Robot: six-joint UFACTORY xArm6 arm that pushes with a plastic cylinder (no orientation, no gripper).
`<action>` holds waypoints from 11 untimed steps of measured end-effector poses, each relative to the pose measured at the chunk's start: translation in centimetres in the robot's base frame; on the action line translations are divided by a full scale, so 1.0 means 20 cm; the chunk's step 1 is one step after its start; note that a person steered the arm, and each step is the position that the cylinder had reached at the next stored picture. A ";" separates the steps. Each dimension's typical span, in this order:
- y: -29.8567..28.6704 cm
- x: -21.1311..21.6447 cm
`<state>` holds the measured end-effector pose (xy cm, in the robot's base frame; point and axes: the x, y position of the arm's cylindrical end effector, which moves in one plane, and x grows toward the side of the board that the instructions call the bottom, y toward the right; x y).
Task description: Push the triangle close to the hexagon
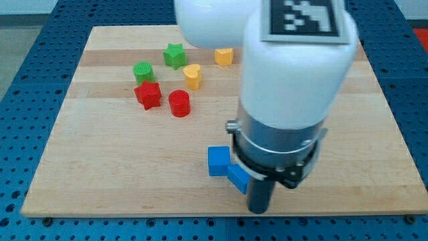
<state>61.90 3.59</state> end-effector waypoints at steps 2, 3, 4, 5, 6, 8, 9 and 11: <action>-0.07 0.00; -0.02 -0.06; -0.02 -0.12; -0.02 -0.18; -0.01 -0.26; 0.00 -0.44; 0.01 -0.52; 0.01 -0.70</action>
<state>47.92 3.70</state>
